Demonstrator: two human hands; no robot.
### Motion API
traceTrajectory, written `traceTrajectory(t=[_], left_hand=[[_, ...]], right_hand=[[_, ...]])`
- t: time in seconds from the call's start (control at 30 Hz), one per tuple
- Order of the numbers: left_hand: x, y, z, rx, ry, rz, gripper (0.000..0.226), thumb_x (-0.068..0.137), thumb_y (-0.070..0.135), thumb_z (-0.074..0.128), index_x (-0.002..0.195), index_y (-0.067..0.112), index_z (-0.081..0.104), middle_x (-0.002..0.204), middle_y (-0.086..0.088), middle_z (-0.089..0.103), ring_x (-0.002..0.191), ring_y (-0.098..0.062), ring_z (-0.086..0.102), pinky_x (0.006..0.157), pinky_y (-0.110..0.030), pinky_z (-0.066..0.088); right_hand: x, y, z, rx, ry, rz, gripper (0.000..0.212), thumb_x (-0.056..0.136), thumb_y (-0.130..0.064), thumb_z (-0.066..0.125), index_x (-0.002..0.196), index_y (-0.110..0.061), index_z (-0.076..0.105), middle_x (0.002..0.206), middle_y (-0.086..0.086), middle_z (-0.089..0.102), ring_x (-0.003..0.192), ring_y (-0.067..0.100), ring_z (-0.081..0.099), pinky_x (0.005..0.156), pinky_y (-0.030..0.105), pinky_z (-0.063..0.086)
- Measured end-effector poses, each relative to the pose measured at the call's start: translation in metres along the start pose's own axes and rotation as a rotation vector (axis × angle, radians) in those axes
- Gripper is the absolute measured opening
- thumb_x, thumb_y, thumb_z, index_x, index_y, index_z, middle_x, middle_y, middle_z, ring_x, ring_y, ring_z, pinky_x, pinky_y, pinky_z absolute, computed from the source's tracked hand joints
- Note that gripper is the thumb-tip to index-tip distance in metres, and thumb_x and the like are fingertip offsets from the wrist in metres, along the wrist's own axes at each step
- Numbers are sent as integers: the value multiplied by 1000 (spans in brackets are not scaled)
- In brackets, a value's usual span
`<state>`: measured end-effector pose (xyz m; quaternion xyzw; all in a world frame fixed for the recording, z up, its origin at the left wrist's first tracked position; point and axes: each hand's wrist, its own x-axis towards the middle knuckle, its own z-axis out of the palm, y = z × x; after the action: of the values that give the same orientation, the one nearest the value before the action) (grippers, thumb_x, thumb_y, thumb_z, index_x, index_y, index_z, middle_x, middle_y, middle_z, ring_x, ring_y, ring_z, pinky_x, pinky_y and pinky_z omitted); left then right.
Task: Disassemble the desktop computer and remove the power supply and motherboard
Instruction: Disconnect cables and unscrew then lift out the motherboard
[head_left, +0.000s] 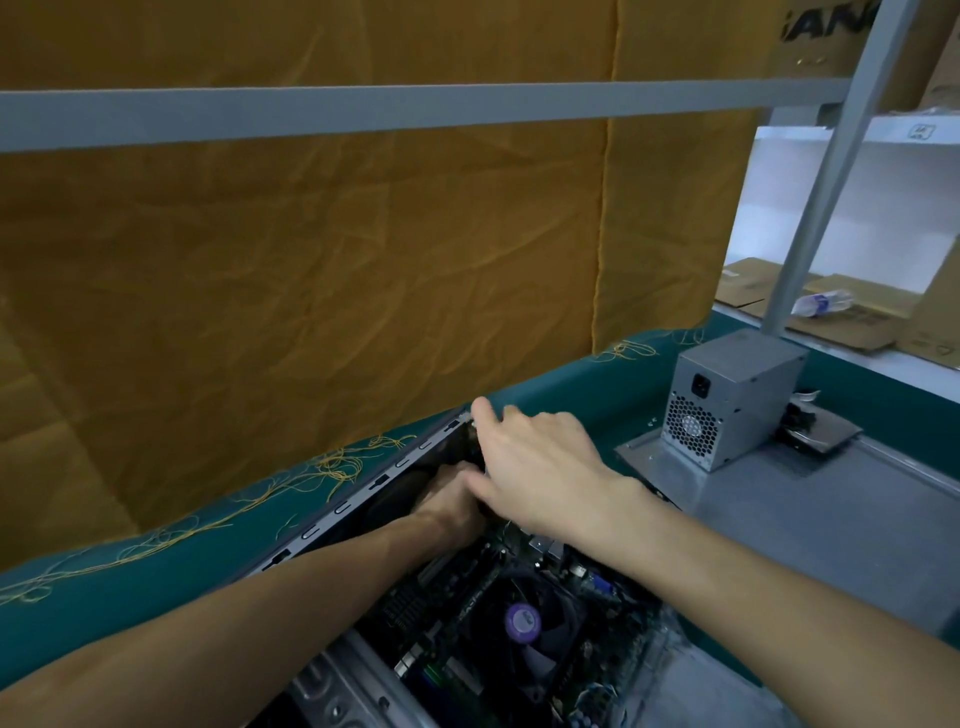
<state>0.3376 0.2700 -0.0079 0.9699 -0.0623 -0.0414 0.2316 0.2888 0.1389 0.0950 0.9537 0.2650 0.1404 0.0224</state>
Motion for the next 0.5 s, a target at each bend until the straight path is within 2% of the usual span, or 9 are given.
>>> traceTrajectory(t=[0.07, 0.13, 0.17, 0.23, 0.3, 0.33, 0.4, 0.43, 0.5], left_hand=[[-1, 1, -1, 26, 0, 1, 30, 90, 14, 64, 120, 12, 64, 114, -10, 69, 102, -29, 66, 88, -41, 55], [-1, 3, -1, 39, -10, -2, 28, 89, 15, 63, 116, 9, 61, 111, -13, 67, 97, -32, 65, 86, -47, 54], [-1, 4, -2, 34, -14, -4, 26, 88, 15, 62, 114, 8, 60, 109, -14, 66, 96, -33, 64, 85, -47, 54], [0, 5, -3, -1, -6, -32, 27, 89, 16, 60, 115, 8, 62, 111, -14, 67, 98, -33, 65, 87, -46, 55], [0, 6, -3, -6, 5, -62, 27, 89, 16, 61, 115, 9, 65, 113, -12, 69, 101, -31, 66, 86, -41, 55], [0, 6, -3, 12, 7, -66, 25, 88, 16, 63, 112, 9, 65, 111, -12, 69, 99, -31, 67, 81, -39, 55], [-1, 6, -2, 41, 7, -63, 20, 86, 15, 65, 105, 8, 61, 104, -11, 67, 94, -31, 66, 69, -35, 50], [-3, 6, -2, 45, 9, -57, 19, 86, 13, 64, 103, 8, 59, 101, -11, 65, 92, -31, 65, 68, -35, 49], [-5, 6, -1, 24, 16, -26, 19, 87, 10, 60, 106, 7, 57, 104, -12, 63, 97, -32, 63, 77, -40, 54]], right_hand=[[1, 5, 1, 125, -16, -26, 34, 96, -26, 61, 121, -16, 40, 108, 7, 53, 92, 36, 64, 63, 38, 35], [0, 10, -1, 278, -97, -54, 38, 88, -10, 64, 115, -21, 41, 106, 3, 45, 92, 32, 56, 64, 38, 35], [-1, 8, -2, 282, -117, -64, 42, 85, -10, 66, 116, -22, 40, 105, 2, 44, 92, 31, 55, 65, 38, 36], [-2, 3, -2, 154, -81, -35, 44, 88, -27, 69, 119, -19, 38, 107, 5, 49, 94, 34, 61, 65, 39, 37], [-1, 2, -1, 71, -41, 6, 41, 95, -41, 62, 116, -16, 37, 107, 8, 56, 96, 37, 65, 65, 39, 35], [0, 5, -1, 108, -52, 6, 35, 96, -36, 61, 113, -17, 37, 105, 6, 56, 97, 38, 64, 66, 38, 34], [0, 14, -1, 278, -123, -44, 32, 91, -15, 63, 112, -21, 39, 104, -1, 47, 94, 31, 58, 67, 37, 34], [-1, 17, -1, 340, -158, -81, 38, 86, -7, 62, 113, -24, 42, 103, -4, 45, 92, 25, 53, 67, 36, 34], [-2, 14, 0, 346, -181, -127, 41, 83, -5, 63, 113, -26, 45, 103, -6, 44, 92, 20, 48, 67, 35, 34]])
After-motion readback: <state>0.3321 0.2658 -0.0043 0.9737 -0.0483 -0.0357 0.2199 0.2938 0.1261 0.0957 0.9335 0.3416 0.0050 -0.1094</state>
